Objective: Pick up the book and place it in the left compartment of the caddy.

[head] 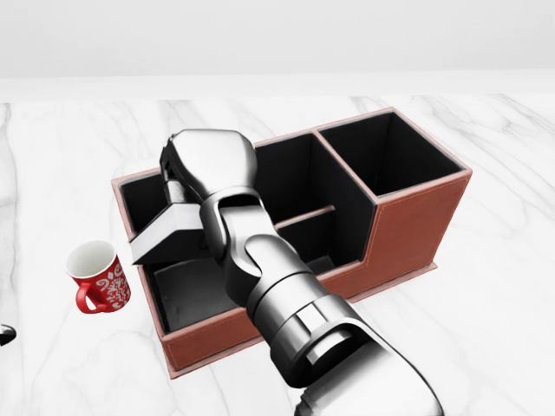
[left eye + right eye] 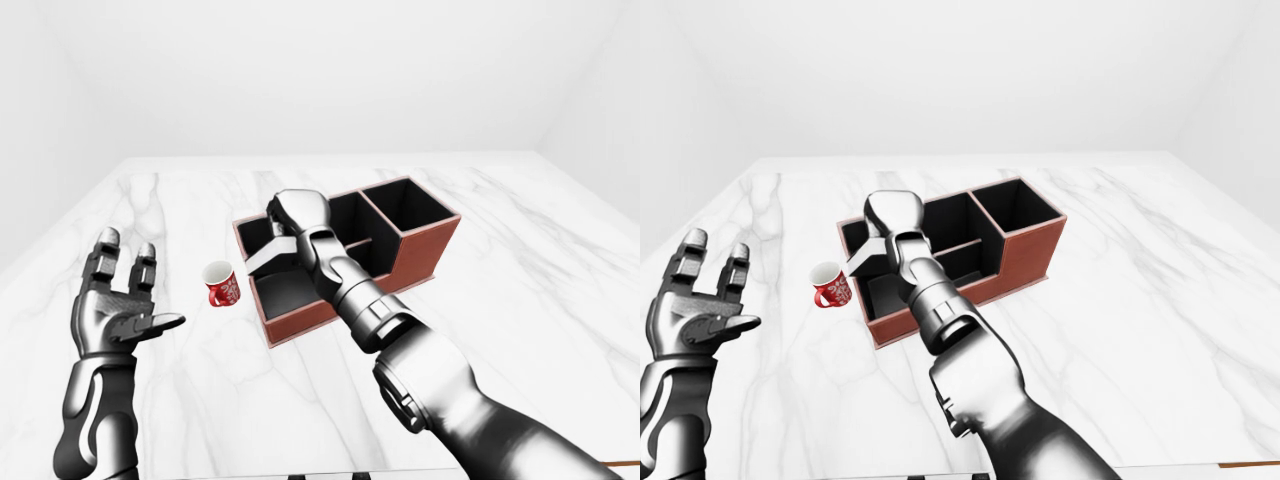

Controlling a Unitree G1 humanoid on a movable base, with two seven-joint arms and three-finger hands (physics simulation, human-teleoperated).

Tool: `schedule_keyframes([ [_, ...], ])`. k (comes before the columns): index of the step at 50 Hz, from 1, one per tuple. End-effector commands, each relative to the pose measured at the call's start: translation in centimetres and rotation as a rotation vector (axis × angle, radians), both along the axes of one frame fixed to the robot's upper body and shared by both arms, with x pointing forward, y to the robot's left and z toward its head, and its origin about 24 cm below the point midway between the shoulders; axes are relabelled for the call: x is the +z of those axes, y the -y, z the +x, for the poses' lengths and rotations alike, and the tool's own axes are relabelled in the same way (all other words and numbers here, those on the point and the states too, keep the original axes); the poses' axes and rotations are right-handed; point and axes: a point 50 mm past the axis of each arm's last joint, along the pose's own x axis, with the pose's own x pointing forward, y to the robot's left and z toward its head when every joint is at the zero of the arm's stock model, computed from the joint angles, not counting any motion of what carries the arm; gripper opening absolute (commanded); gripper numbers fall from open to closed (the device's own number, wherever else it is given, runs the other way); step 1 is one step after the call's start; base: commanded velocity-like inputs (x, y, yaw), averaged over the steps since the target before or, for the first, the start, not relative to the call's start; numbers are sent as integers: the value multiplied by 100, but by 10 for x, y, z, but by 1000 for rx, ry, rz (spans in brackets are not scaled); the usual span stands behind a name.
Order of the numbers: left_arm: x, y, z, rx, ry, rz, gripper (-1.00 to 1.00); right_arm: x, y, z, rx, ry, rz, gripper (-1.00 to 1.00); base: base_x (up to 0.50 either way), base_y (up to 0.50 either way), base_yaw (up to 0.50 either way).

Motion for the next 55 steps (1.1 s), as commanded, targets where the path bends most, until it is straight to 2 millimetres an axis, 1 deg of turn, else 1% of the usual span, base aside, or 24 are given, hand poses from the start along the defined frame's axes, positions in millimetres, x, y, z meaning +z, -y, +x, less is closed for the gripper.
schedule_keyframes([
  [1,-2,-2,-3,1,1,-3,100,-4,12,5,-77,28,41,-100,0,0,0],
  [18,-3,0,-4,0,-2,2,100,-11,11,2,-72,39,10,-100,0,0,0],
  [22,-3,0,-4,1,-1,1,100,-16,13,1,-77,32,-2,-100,0,0,0],
  [23,-5,-1,-6,2,0,-1,100,-30,17,-1,-85,18,-31,-100,0,0,0],
  [24,-5,-1,-6,3,0,-1,100,-31,17,-1,-85,15,-35,-100,0,0,0],
  [55,-9,-1,-10,2,2,-1,100,-65,21,-14,-74,-30,-120,-100,0,0,0],
])
